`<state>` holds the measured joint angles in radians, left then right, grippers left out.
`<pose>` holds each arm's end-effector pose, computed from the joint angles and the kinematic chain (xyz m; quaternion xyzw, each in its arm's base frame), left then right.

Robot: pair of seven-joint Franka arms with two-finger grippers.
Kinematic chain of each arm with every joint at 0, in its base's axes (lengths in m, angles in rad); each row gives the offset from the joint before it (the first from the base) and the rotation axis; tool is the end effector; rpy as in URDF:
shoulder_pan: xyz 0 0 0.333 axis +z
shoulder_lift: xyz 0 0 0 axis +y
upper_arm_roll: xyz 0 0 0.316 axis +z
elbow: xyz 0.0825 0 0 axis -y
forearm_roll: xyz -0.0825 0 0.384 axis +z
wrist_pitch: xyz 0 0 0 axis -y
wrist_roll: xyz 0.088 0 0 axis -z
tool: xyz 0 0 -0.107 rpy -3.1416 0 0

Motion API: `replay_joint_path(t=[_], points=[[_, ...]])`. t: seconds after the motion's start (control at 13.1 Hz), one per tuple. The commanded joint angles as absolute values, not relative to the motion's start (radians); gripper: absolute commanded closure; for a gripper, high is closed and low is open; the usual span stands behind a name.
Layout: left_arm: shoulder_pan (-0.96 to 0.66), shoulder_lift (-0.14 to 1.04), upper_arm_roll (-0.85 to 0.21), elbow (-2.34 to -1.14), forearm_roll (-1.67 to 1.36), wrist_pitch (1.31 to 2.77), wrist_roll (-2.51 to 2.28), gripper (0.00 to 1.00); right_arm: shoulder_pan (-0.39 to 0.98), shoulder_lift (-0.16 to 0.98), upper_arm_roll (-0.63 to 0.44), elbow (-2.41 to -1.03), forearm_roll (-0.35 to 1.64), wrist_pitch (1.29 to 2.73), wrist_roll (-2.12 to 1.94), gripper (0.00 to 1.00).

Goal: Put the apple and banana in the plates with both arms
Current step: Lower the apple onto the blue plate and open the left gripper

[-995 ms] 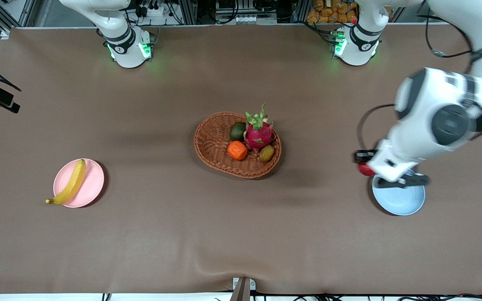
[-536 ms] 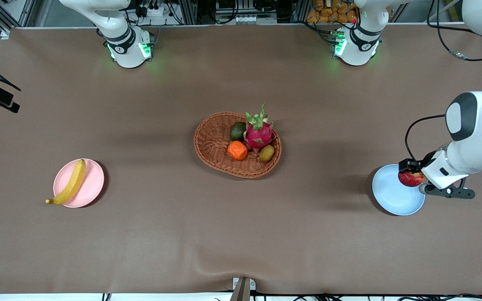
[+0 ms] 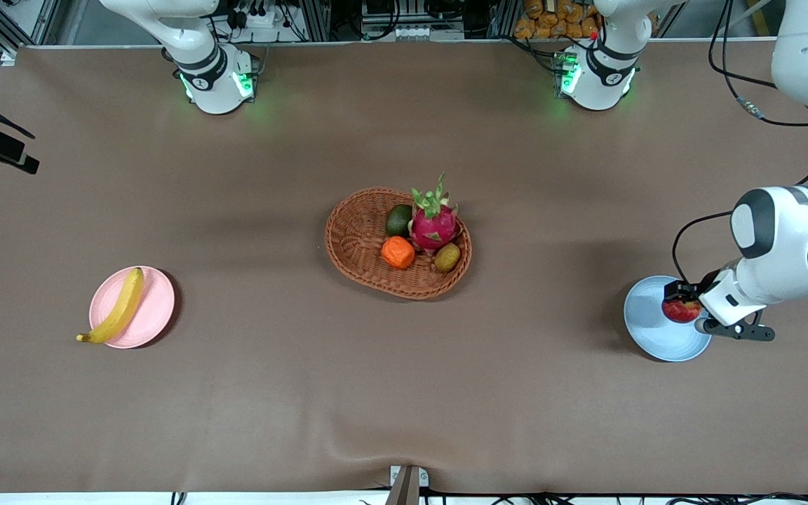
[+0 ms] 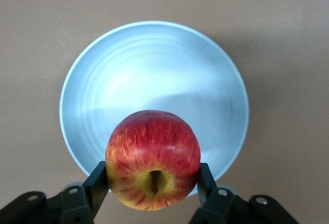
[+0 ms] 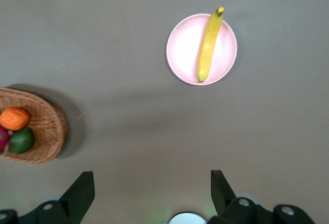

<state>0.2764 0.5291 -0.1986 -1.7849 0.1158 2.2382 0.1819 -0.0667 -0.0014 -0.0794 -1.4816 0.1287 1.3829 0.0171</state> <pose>0.6466 0.0636 0.2575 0.9965 -0.0776 -0.0305 0.0100 0.5307 -0.0624 0.6520 -0.9942 0.0723 0.0443 0.0667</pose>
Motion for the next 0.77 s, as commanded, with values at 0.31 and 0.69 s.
replay_joint_path(t=[0.31,0.69], points=[[0.301,0.562,-0.209,-1.786,0.133,2.289,0.178,0.00,-0.109,-0.003,-0.069,-1.463,0.196,1.356,0.023,0.00],[0.301,0.336,-0.216,-1.783,0.023,2.076,0.166,0.00,-0.104,-0.002,-0.066,-1.462,0.117,1.387,0.011,0.00]])
